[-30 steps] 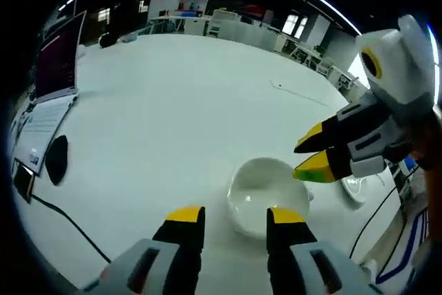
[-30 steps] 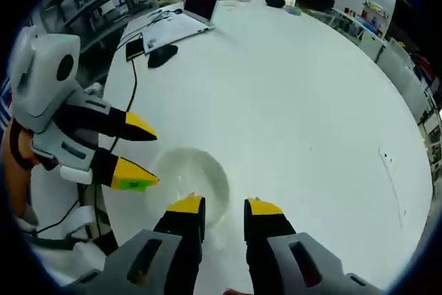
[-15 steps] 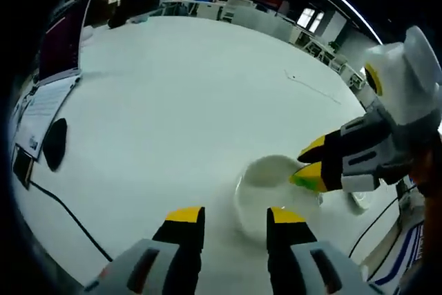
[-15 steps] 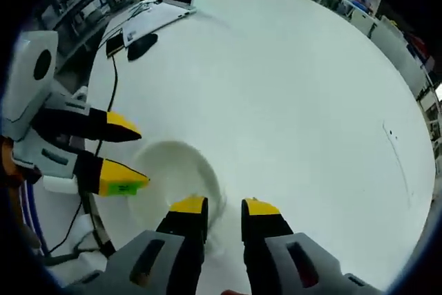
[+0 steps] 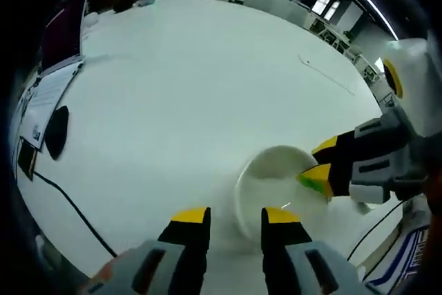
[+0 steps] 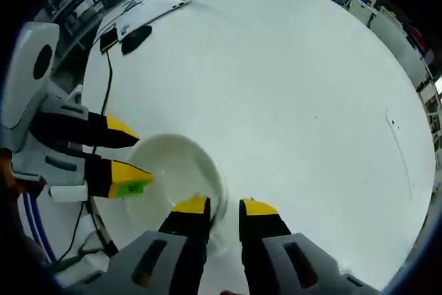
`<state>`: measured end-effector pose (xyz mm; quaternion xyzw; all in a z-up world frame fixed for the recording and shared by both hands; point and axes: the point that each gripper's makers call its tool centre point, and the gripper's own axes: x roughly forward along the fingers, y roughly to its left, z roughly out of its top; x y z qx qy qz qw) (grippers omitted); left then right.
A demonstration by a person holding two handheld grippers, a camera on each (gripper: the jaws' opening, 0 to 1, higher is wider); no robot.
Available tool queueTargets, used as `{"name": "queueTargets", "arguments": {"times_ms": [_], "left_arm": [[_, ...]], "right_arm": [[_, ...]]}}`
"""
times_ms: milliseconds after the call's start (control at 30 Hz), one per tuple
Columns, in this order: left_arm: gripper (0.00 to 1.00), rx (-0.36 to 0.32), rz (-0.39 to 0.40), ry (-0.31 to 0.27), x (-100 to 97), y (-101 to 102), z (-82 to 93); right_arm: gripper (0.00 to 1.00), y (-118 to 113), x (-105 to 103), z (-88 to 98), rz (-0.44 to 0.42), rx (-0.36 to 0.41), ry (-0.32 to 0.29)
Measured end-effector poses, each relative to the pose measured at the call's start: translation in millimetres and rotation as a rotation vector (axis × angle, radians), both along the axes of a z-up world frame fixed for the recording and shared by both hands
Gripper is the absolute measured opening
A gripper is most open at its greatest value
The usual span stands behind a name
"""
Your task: Tidy tabletop coffee trays, cups and spoons，present forward
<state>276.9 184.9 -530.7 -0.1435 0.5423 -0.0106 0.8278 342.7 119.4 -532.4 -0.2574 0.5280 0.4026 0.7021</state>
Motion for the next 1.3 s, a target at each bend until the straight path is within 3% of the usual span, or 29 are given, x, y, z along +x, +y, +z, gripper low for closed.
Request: {"name": "queueTargets", "arguments": {"times_ms": [133, 200, 400, 533, 633, 733, 967, 1167, 1300], "left_arm": [[0.2, -0.002, 0.009, 0.006, 6.1, -5.3, 0.2], [0.17, 0.051, -0.005, 0.031, 6.4, 1.0, -2.8], [0.14, 0.105, 0.027, 0.049, 5.9, 2.0, -1.4], [0.12, 0.161, 0.031, 0.056, 3.5, 0.9, -1.1], [0.11, 0.16, 0.048, 0.067, 0.5, 0.0, -1.3], [0.1, 0.145, 0.066, 0.071, 10.2, 6.9, -1.9], [0.1, 0.149, 0.072, 0.091, 19.5, 14.8, -3.8], [0.09, 0.147, 0.075, 0.096, 15.9, 11.9, -3.8], [0.09, 0.141, 0.07, 0.102, 14.9, 10.3, -1.8]], "right_arm": [[0.12, 0.3, -2.8, -0.9, -0.02, -0.007, 0.006], [0.1, 1.0, -3.5, -0.2, -0.034, -0.013, 0.005], [0.1, -9.9, -17.5, 1.4, -0.1, -0.019, 0.015], [0.1, -9.6, -18.8, -1.4, -0.087, -0.005, -0.008], [0.1, -12.6, -20.8, -1.9, -0.11, -0.001, 0.013], [0.09, -17.7, -25.7, -2.1, -0.158, -0.034, 0.067], [0.08, -13.2, -18.0, -3.2, -0.189, -0.047, 0.069], [0.07, -9.5, -11.7, -3.5, -0.195, -0.067, 0.075], [0.07, -13.9, -17.7, -2.6, -0.204, -0.073, 0.077]]}}
